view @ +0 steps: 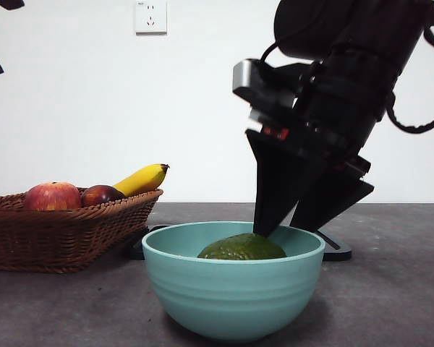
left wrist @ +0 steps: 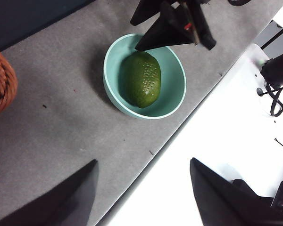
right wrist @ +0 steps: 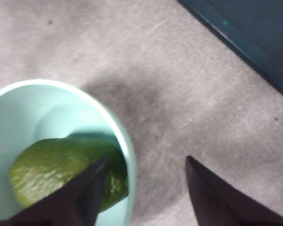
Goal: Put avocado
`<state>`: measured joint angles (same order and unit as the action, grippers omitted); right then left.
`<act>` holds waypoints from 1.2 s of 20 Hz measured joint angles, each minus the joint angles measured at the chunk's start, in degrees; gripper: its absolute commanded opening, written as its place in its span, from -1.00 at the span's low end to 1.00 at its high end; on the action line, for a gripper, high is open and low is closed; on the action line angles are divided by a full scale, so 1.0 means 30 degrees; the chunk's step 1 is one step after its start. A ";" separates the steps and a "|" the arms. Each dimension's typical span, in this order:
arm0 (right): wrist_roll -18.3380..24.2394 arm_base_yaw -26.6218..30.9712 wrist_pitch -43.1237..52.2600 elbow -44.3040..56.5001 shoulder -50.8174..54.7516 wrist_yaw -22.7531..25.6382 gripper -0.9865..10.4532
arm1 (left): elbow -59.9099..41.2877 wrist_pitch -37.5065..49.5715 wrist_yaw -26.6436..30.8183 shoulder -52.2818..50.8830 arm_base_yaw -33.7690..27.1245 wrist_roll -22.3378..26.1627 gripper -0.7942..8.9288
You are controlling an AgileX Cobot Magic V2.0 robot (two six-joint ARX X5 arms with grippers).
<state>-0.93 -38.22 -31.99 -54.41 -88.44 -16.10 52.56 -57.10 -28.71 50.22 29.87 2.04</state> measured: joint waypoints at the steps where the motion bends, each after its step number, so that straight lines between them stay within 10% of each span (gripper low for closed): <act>1: -0.0007 -0.0073 0.0044 0.0000 -0.0219 0.0109 -0.46 | 0.0000 0.0000 0.0000 0.0000 0.0000 0.0000 -0.20; 8: -0.0007 -0.0372 0.0459 0.0000 -0.0510 0.0415 -0.81 | 0.0000 0.0000 0.0000 0.0000 0.0000 0.0000 -0.20; 24: -0.0787 0.0933 -0.1814 -0.5056 -0.0546 0.0962 -0.81 | 0.0000 0.0000 0.0000 0.0000 0.0000 0.0000 -0.20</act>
<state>-3.29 -35.42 -37.43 -69.58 -90.08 -13.21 52.56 -57.10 -28.71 50.22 29.87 2.04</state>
